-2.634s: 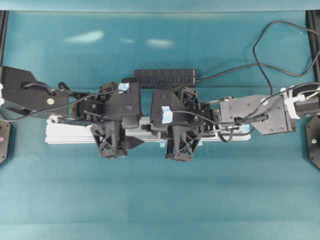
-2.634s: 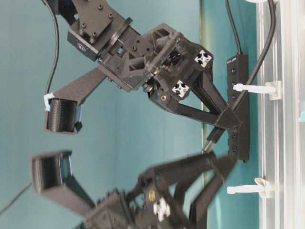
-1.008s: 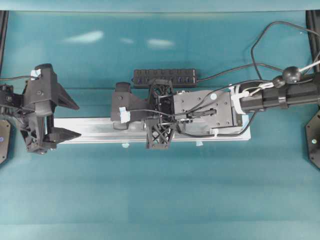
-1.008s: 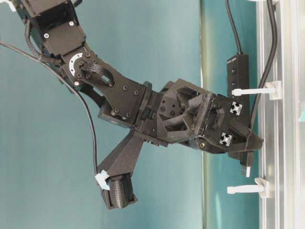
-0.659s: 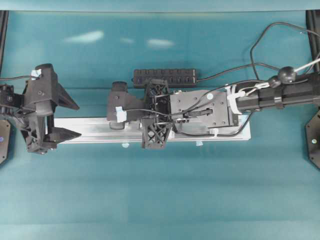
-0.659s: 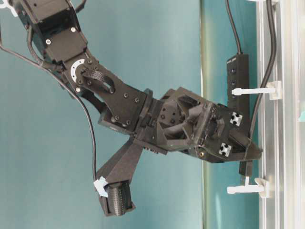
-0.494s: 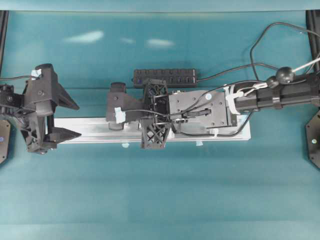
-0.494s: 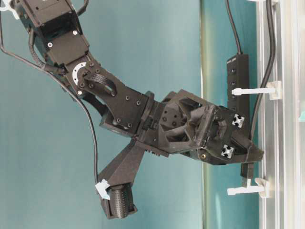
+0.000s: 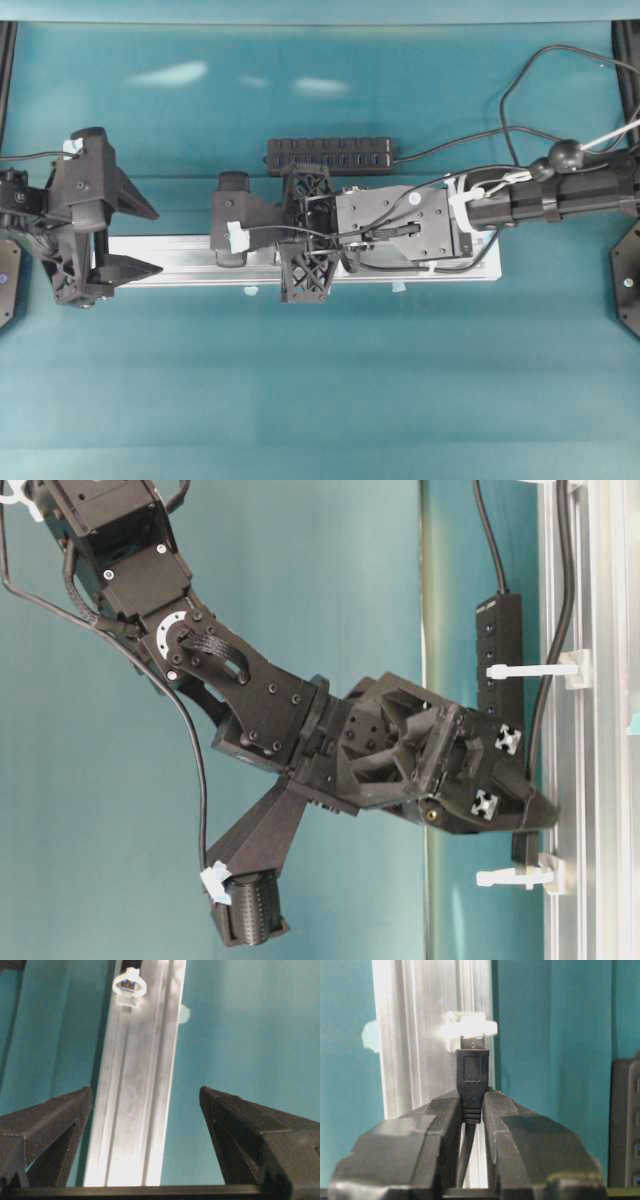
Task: Pass the USB cable through three rings with both arms.
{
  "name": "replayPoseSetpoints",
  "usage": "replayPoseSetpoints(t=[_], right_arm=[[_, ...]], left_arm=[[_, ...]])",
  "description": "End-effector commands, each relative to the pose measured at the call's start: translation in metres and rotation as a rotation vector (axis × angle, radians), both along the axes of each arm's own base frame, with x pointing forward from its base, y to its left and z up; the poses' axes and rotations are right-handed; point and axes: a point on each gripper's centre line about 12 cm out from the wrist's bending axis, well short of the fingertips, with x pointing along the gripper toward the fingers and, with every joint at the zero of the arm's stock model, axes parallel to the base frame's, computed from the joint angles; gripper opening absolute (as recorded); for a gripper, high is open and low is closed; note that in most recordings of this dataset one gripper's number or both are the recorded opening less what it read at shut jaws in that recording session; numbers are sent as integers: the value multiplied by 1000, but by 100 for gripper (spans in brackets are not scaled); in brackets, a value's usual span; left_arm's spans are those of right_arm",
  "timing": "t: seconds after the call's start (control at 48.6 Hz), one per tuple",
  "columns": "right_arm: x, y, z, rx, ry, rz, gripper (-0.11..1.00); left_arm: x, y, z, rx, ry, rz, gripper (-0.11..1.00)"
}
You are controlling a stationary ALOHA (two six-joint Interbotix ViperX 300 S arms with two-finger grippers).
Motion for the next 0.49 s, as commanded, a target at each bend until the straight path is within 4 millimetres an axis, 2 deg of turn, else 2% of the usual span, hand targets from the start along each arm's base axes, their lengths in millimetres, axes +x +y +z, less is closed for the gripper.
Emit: replayPoseSetpoints(t=[0.0,0.473], right_arm=[[6,2,8,-6,-41,19,-6],[14,3,10,2,-114,33,-6]], left_arm=[[4,0,7,3,-27,0,95],[11,1,3,6,-41,-2,95]])
